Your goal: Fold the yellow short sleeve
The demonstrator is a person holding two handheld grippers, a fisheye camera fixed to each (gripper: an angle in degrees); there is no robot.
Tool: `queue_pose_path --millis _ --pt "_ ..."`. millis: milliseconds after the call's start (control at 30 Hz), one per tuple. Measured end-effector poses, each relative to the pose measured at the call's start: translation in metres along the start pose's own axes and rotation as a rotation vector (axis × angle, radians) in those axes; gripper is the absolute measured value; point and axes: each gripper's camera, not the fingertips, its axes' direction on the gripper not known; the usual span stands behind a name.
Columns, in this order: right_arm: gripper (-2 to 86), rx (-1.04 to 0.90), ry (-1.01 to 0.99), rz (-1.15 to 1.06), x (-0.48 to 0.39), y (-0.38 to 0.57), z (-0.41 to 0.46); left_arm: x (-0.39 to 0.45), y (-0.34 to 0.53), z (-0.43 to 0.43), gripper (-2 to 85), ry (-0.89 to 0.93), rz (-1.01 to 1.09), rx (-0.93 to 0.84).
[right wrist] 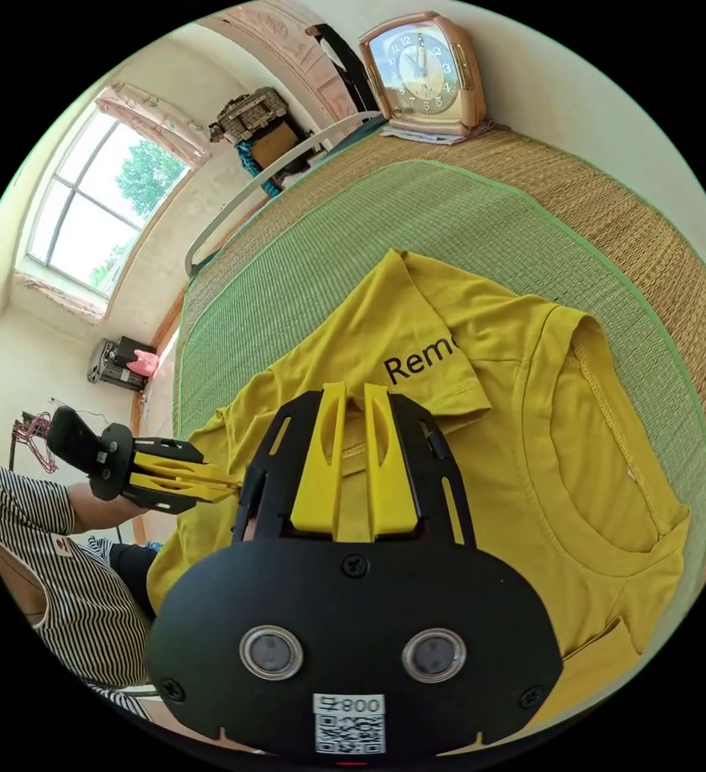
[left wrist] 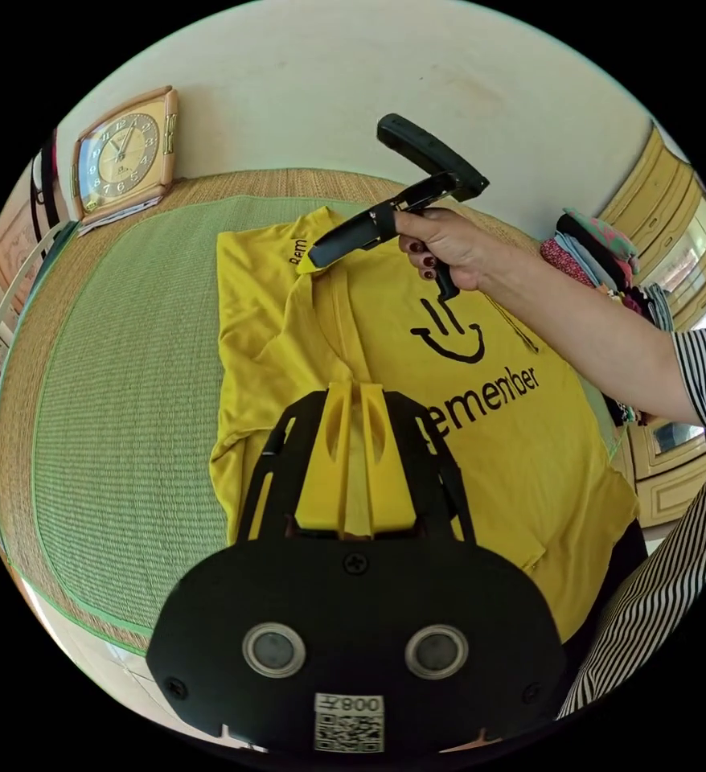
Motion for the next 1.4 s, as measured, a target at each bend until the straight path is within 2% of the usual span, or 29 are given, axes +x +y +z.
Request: queue_pose_path --millis 200,433,567,700,1000,1233,1400 --pt "2.6 -0.065 -0.016 0.004 0.015 0.023 0.0 0.0 0.007 0.017 2.4 0.075 0.0 -0.035" --pt "5.3 0.013 -0.011 0.023 0.017 0.038 -0.018 0.001 0.003 0.021 5.5 0.057 -0.029 0.028" --pt "6.3 0.002 0.002 0.024 0.01 0.038 -0.012 -0.004 -0.005 0.054 4.8 0.04 -0.065 -0.081" --pt "5.0 -0.014 -0.077 0.073 0.018 0.039 0.002 -0.006 -0.004 0.059 2.2 0.035 -0.076 -0.079" --pt "0.9 0.174 -0.332 0.107 0.038 0.074 -0.031 -0.005 0.003 0.043 0.8 0.081 -0.003 0.005" --pt "3.2 0.165 -0.052 0.107 0.02 0.076 -0.034 -0.017 0.009 0.069 0.8 0.127 -0.023 -0.113" --pt "2.0 0.13 0.153 0.105 0.011 0.061 -0.026 -0.024 0.014 0.069 1.2 0.118 -0.027 -0.117"
